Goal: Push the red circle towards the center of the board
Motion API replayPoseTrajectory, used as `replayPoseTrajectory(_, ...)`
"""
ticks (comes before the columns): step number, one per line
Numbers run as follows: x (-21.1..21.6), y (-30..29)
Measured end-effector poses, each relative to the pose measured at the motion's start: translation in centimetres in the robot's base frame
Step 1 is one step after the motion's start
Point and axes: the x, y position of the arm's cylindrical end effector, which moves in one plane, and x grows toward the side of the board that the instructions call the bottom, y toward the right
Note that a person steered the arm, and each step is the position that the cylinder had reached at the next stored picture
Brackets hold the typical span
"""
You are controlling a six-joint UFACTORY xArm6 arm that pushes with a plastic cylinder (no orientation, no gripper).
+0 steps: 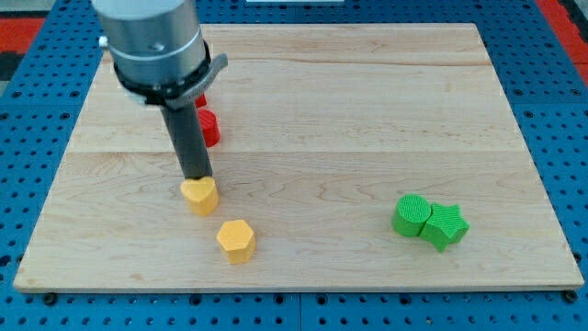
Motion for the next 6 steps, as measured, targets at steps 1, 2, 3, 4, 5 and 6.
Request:
replayPoseTrajectory(1,1.9,1.2)
replayPoseTrajectory(2,3.0,4.0)
replayPoseTrajectory(3,2.7,4.9)
replayPoseTrajectory(4,-1.0,6.3)
replayPoseTrajectory(5,-1.4,6.5)
replayPoseTrajectory(6,-1.4,6.2)
